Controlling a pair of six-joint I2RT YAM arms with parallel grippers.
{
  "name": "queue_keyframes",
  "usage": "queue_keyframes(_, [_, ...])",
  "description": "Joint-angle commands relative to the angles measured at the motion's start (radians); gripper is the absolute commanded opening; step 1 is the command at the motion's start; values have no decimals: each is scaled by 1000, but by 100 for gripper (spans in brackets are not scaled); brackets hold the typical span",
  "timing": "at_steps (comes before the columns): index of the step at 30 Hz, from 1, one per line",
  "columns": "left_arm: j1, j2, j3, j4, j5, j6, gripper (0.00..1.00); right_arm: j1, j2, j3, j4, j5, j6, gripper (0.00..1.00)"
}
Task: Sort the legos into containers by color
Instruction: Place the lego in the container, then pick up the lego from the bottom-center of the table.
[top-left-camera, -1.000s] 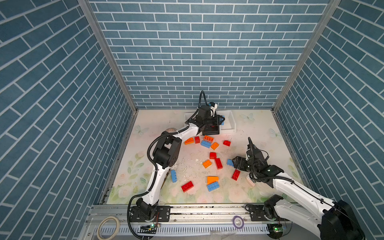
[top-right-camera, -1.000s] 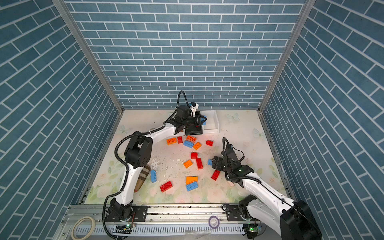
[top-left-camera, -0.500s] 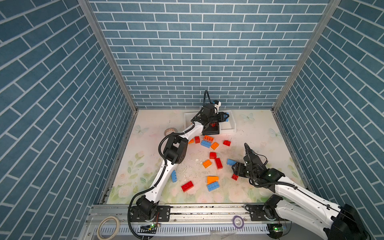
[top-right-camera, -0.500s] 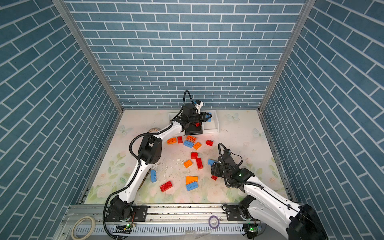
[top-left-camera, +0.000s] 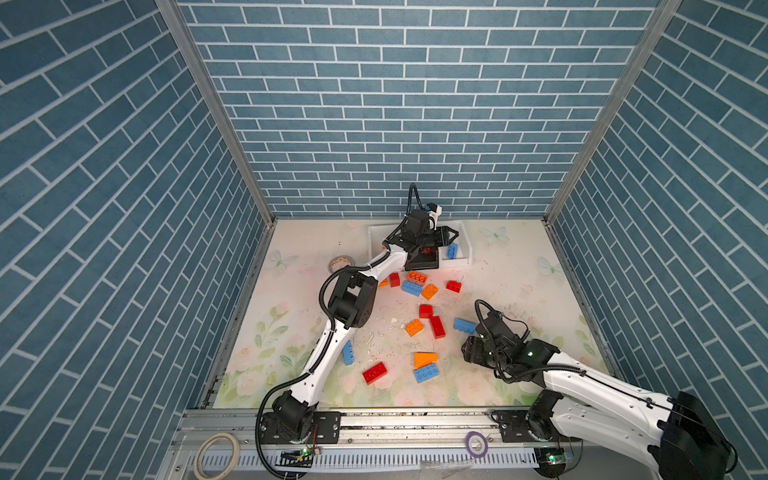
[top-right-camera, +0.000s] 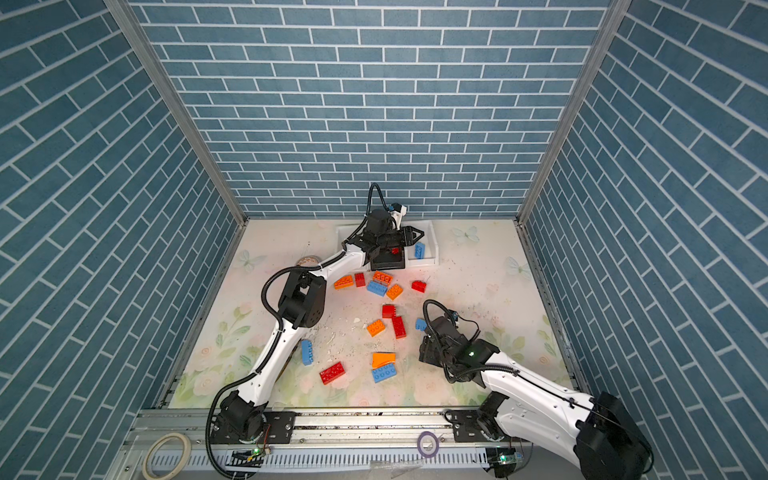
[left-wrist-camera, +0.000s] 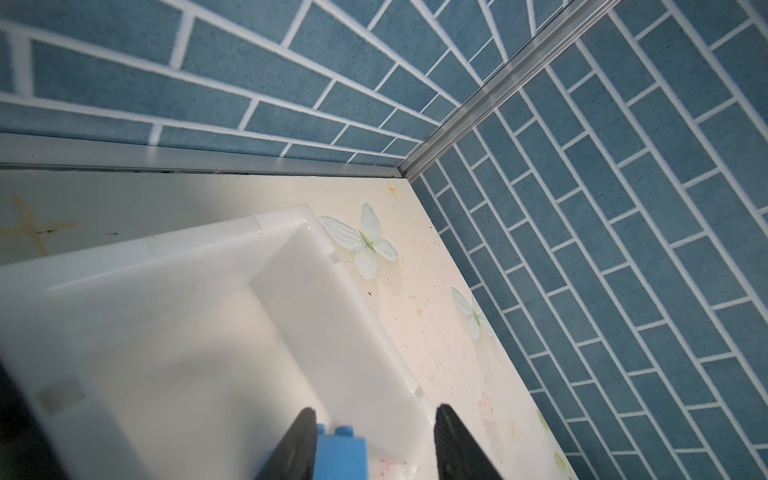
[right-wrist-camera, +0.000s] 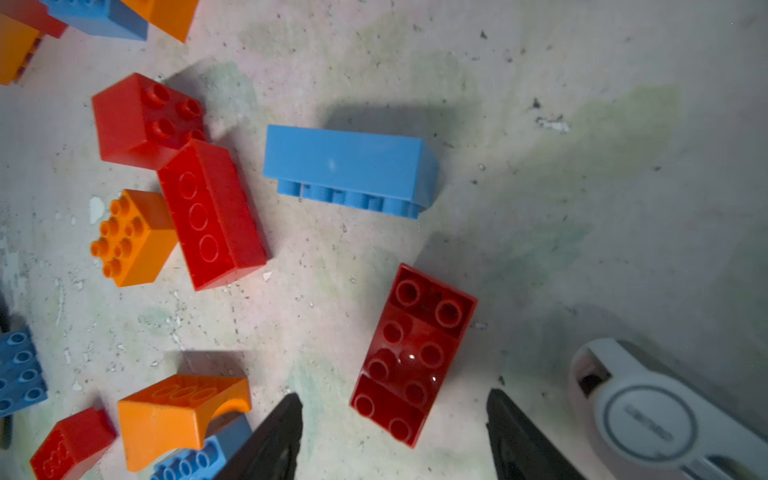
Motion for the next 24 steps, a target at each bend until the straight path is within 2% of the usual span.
queue_keyframes(1, [0,-6,-23,-61,-20,27,51,7,33,-4,-9,58,73,71])
queue_keyframes(14, [-2,-146,-94,-99,-59,106,53,12,113,4,58,92,103,64])
queue_keyframes(24, [-9,-372,-378,-68,-171,202,53,60,283,112,-22,166,102,52])
